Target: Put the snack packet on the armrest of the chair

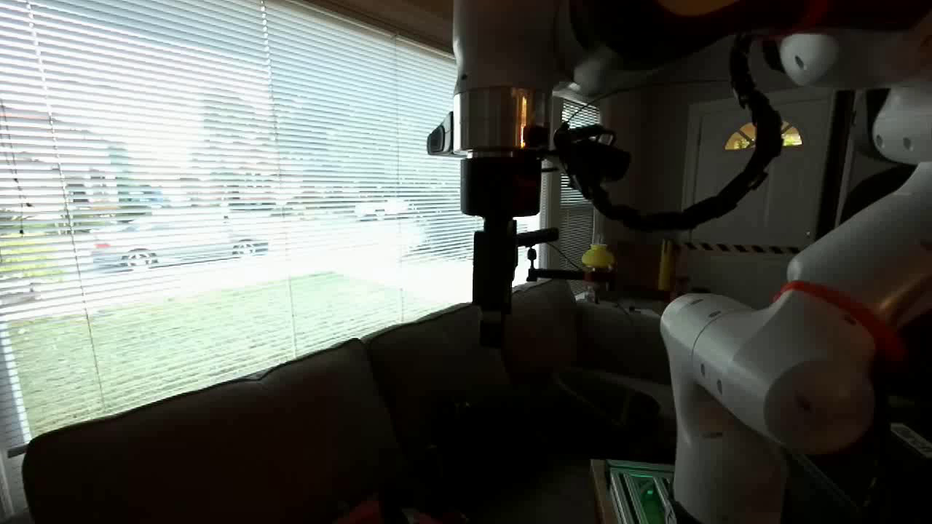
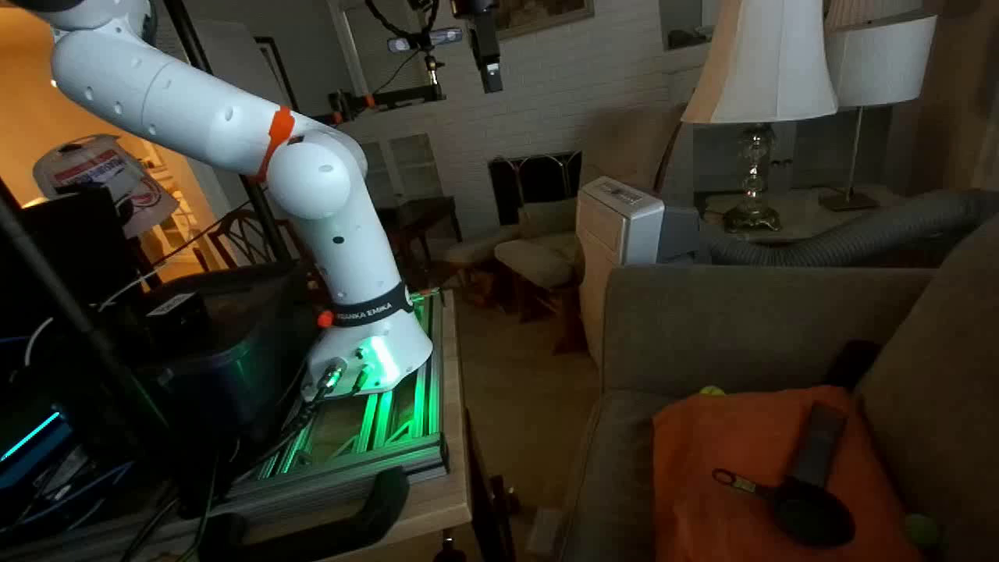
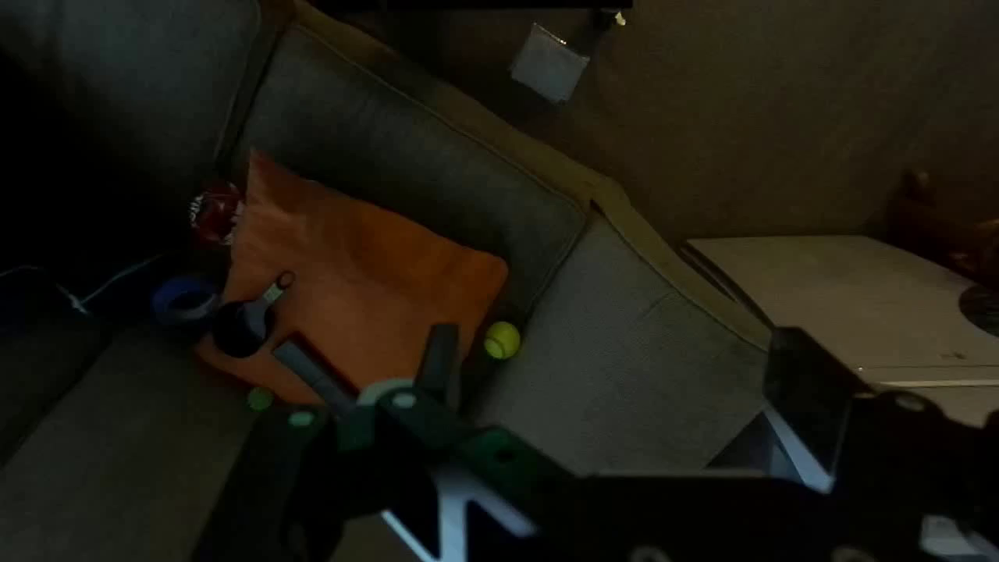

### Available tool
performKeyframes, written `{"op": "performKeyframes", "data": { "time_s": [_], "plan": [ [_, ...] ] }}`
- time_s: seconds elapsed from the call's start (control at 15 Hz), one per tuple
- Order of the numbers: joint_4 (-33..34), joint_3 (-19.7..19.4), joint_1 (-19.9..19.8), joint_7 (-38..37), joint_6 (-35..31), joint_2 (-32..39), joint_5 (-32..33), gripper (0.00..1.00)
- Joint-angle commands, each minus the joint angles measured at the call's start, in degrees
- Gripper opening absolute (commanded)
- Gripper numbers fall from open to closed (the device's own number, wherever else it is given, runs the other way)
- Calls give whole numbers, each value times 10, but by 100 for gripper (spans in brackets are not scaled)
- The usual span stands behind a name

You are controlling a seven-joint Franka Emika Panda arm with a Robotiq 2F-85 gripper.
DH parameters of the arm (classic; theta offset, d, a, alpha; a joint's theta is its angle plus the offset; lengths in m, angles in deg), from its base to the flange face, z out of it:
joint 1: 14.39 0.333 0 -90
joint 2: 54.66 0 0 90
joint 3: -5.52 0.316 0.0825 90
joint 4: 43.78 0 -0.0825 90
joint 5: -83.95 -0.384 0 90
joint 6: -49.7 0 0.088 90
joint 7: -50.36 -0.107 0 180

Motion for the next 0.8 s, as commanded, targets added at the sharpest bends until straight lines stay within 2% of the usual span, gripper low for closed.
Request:
{"op": "performKeyframes", "data": {
  "time_s": [0.0, 0.6, 0.73],
  "plan": [
    [2, 2, -4, 2, 2, 0, -2, 100],
    [2, 2, -4, 2, 2, 0, -2, 100],
    [-17, 0, -16, 7, -15, 0, 22, 100]
  ]
}}
